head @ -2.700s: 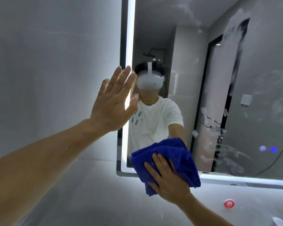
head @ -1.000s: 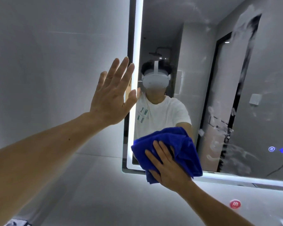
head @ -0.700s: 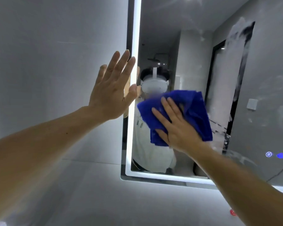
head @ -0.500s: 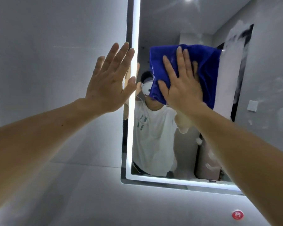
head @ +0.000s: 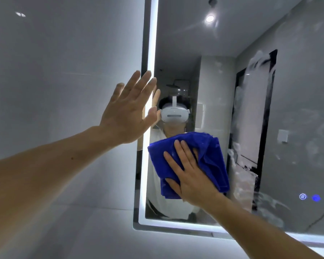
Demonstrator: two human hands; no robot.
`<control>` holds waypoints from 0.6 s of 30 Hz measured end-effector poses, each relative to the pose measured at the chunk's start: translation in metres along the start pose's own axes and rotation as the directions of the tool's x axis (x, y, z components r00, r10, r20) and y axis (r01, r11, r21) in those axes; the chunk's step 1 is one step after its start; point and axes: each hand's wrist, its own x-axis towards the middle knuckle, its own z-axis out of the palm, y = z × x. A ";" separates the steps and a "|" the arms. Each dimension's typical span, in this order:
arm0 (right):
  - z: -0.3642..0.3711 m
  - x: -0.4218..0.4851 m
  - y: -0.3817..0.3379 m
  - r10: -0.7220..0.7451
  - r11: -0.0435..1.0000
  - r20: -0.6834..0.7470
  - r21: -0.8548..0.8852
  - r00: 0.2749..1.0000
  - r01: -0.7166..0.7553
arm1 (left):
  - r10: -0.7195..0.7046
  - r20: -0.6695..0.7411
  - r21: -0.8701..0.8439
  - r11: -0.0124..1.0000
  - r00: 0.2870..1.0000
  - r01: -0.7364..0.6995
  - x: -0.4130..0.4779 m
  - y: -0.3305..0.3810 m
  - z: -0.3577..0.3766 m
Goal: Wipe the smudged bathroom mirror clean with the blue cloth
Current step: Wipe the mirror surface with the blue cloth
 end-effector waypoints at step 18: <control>-0.067 0.148 0.085 0.373 0.928 -0.163 0.072 0.913 -0.366 | 0.001 -0.011 0.144 0.990 1.000 0.000 0.053 -0.019 -0.017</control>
